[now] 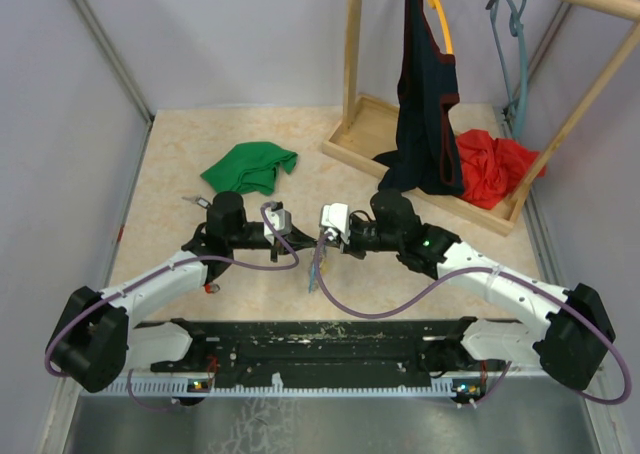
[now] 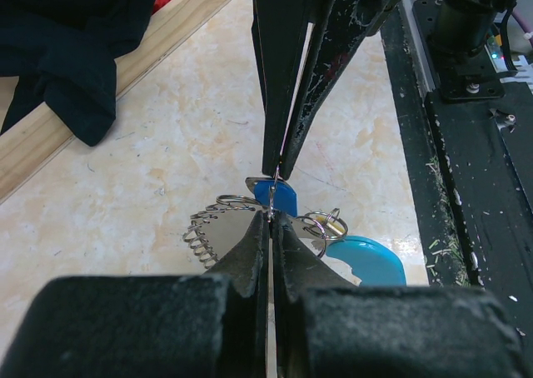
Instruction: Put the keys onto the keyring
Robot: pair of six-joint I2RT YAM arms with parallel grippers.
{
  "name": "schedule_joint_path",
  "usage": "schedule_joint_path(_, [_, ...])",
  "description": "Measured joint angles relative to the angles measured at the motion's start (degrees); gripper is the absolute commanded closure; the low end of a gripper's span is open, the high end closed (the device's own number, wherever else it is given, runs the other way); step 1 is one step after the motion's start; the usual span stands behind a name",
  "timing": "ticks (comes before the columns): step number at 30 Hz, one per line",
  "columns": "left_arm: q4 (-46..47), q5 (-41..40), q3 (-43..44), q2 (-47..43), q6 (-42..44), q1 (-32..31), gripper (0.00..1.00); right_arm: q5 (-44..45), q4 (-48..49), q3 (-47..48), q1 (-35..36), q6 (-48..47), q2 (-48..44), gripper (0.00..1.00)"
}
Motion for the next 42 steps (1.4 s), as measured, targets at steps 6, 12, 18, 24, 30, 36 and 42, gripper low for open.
schedule_joint_path(6, [0.0,0.17,0.0,0.0,0.0,0.0,1.0,-0.07,0.0,0.0,0.0,0.0,0.0,1.0])
schedule_joint_path(12, [0.0,0.72,0.0,0.0,0.04,0.0,1.0,-0.46,0.02,0.0,0.0,0.02,0.02,1.0])
schedule_joint_path(18, [0.0,1.09,0.09,0.22,0.22,0.0,1.0,-0.66,0.02,0.0,0.0,0.02,0.0,1.0])
schedule_joint_path(24, [0.0,1.11,0.09,0.22,0.22,-0.04,1.0,-0.63,0.02,0.0,0.0,0.11,0.0,1.0])
schedule_joint_path(30, [0.0,0.57,0.09,0.22,0.22,-0.11,1.0,-0.39,-0.33,0.0,0.0,0.48,0.0,1.0])
schedule_joint_path(36, [0.0,-0.02,0.09,0.2,0.22,-0.26,1.0,0.5,-0.87,0.0,0.0,0.63,-0.48,1.0])
schedule_joint_path(42, [0.0,0.02,0.09,0.2,0.22,-0.26,1.0,0.63,-0.9,0.0,0.0,0.66,-0.48,1.0])
